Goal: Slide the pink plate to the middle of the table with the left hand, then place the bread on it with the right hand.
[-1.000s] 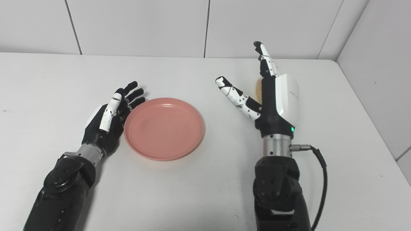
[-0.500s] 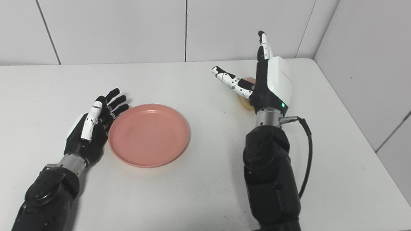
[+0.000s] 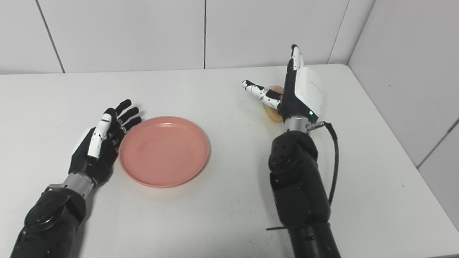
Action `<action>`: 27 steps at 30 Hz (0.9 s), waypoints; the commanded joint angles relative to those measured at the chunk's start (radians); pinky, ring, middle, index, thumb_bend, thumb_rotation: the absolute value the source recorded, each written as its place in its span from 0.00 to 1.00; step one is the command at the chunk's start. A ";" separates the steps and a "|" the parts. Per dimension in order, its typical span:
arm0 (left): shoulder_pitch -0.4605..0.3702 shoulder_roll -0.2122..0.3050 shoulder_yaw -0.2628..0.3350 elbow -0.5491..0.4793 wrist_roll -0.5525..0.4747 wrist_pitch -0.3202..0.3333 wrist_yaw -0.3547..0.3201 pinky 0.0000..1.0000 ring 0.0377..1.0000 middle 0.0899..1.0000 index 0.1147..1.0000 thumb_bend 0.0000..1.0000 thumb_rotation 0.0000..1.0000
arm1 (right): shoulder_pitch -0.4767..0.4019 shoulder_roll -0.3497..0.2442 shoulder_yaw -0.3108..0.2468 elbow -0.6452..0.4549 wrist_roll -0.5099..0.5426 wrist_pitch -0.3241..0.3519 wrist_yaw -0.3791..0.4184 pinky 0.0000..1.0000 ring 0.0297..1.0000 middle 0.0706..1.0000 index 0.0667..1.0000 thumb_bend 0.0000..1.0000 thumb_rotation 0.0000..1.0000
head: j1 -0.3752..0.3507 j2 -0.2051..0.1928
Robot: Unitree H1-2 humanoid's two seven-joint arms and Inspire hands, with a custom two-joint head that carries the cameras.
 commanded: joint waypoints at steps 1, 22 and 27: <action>0.012 0.010 0.002 0.018 -0.002 0.034 -0.003 0.90 0.90 0.90 0.88 0.34 1.00 | -0.066 -0.022 -0.004 0.011 0.010 0.019 -0.021 0.89 0.97 1.00 1.00 0.92 0.58 | 0.000 0.001; 0.020 0.009 -0.003 -0.015 0.005 0.052 0.004 0.90 0.89 0.90 0.88 0.34 1.00 | -0.238 -0.069 0.003 0.327 0.062 0.038 -0.080 0.94 1.00 1.00 1.00 0.97 0.60 | 0.005 0.025; 0.021 0.012 -0.007 -0.020 0.010 0.051 0.003 0.90 0.89 0.90 0.88 0.34 1.00 | -0.251 -0.064 0.010 0.364 0.089 0.037 -0.084 0.94 1.00 1.00 1.00 0.97 0.58 | 0.003 0.027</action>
